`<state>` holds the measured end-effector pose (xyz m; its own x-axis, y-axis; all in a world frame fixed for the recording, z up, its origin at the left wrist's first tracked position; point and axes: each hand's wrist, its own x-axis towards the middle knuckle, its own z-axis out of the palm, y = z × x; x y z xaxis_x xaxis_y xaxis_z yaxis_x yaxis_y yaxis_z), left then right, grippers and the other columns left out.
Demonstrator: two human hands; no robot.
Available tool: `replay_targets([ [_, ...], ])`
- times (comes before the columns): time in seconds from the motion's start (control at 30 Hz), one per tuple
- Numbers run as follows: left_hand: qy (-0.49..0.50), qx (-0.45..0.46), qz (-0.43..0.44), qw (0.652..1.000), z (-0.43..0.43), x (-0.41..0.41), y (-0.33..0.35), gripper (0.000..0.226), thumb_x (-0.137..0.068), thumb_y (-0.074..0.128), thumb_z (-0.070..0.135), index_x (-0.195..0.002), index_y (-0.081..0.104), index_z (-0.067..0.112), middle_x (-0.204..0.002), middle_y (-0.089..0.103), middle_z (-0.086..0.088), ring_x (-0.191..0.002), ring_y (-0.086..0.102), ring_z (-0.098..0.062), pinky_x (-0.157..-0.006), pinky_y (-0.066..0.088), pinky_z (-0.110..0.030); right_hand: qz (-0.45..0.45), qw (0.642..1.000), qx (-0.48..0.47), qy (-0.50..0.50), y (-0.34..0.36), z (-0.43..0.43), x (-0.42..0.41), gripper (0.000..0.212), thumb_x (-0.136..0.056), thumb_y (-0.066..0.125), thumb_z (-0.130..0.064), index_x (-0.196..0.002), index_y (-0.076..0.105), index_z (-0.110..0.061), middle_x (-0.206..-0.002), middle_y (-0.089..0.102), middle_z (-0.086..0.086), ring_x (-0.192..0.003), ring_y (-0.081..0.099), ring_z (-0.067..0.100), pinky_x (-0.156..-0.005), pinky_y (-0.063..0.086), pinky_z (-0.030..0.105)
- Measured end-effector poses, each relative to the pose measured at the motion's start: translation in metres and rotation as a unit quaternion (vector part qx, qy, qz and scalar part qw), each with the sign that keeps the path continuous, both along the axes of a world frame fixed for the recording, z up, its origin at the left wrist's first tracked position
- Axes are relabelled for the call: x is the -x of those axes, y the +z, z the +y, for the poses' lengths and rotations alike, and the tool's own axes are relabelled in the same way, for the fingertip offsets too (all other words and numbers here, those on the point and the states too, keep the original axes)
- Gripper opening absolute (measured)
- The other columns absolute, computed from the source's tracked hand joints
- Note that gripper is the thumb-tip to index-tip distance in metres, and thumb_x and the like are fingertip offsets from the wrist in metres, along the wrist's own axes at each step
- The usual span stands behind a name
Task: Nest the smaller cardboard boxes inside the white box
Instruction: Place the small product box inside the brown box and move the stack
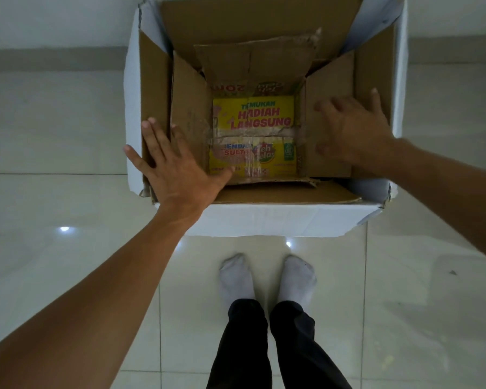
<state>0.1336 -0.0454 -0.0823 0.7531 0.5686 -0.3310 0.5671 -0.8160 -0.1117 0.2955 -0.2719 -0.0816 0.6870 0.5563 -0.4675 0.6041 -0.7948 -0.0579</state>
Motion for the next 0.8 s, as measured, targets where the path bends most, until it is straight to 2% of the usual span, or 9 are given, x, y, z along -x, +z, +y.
replay_targets([
  [0.17, 0.012, 0.014, 0.049, 0.999, 0.001, -0.003, -0.003, 0.141, -0.047, 0.049, 0.093, -0.149, -0.002, 0.011, -0.155, -0.019, -0.021, -0.141, -0.024, -0.031, -0.106, -0.012, -0.065, -0.047, 0.987, 0.106, 0.109, -0.012, -0.035, 0.018, 0.082, -0.075, 0.063, -0.054, -0.141, 0.034, -0.016, -0.15, 0.033, 0.021, -0.143, 0.021, 0.033, -0.114, -0.006, 0.055],
  [0.4, 0.024, 0.017, 0.101, 0.994, 0.003, -0.005, -0.002, 0.15, -0.038, 0.045, 0.098, -0.148, -0.013, 0.012, -0.151, -0.029, -0.022, -0.137, -0.033, -0.032, -0.104, -0.013, -0.068, -0.093, 0.969, 0.155, 0.171, -0.014, -0.044, 0.018, 0.084, -0.074, 0.052, -0.067, -0.143, 0.035, -0.022, -0.153, 0.028, 0.019, -0.145, 0.014, 0.035, -0.112, -0.008, 0.059],
  [0.5, 0.019, 0.018, 0.063, 0.998, 0.003, -0.003, -0.001, 0.144, -0.045, 0.05, 0.094, -0.149, -0.007, 0.012, -0.154, -0.022, -0.021, -0.14, -0.026, -0.031, -0.105, -0.014, -0.065, -0.08, 0.976, 0.116, 0.168, -0.008, -0.044, 0.018, 0.079, -0.074, 0.062, -0.056, -0.14, 0.041, -0.018, -0.152, 0.027, 0.024, -0.145, 0.014, 0.037, -0.112, -0.008, 0.06],
  [0.57, 0.01, 0.015, -0.03, 0.999, 0.003, 0.0, 0.0, 0.124, -0.06, 0.059, 0.081, -0.148, 0.009, 0.01, -0.156, -0.009, -0.022, -0.144, -0.015, -0.033, -0.107, -0.011, -0.064, -0.08, 0.987, 0.033, 0.132, -0.002, -0.042, 0.022, 0.073, -0.071, 0.072, -0.039, -0.134, 0.047, -0.011, -0.151, 0.028, 0.027, -0.145, 0.016, 0.039, -0.112, -0.006, 0.061],
  [0.63, 0.021, 0.003, -0.115, 0.993, 0.006, 0.004, 0.0, 0.103, -0.071, 0.064, 0.065, -0.145, 0.019, 0.009, -0.157, 0.0, -0.022, -0.145, -0.007, -0.035, -0.109, -0.006, -0.063, -0.103, 0.992, -0.049, 0.045, 0.005, -0.044, 0.03, 0.071, -0.07, 0.074, -0.024, -0.133, 0.045, -0.007, -0.152, 0.026, 0.028, -0.145, 0.016, 0.04, -0.111, -0.002, 0.062],
  [0.73, 0.09, 0.021, -0.165, 0.982, 0.018, 0.01, -0.003, 0.098, -0.074, 0.068, 0.049, -0.147, 0.015, 0.009, -0.157, 0.002, -0.02, -0.145, -0.004, -0.034, -0.111, -0.003, -0.06, -0.112, 0.977, -0.1, -0.153, 0.009, -0.052, 0.046, 0.074, -0.078, 0.066, -0.02, -0.141, 0.03, -0.009, -0.157, 0.016, 0.022, -0.146, 0.01, 0.036, -0.111, 0.005, 0.062],
  [0.8, 0.159, 0.052, -0.171, 0.971, 0.028, 0.012, -0.006, 0.099, -0.074, 0.069, 0.044, -0.147, 0.012, 0.009, -0.157, 0.004, -0.019, -0.145, 0.0, -0.033, -0.112, 0.002, -0.059, -0.082, 0.944, -0.147, -0.284, 0.008, -0.057, 0.057, 0.077, -0.081, 0.064, -0.021, -0.145, 0.022, -0.012, -0.157, 0.016, 0.019, -0.146, 0.013, 0.034, -0.112, 0.013, 0.06],
])
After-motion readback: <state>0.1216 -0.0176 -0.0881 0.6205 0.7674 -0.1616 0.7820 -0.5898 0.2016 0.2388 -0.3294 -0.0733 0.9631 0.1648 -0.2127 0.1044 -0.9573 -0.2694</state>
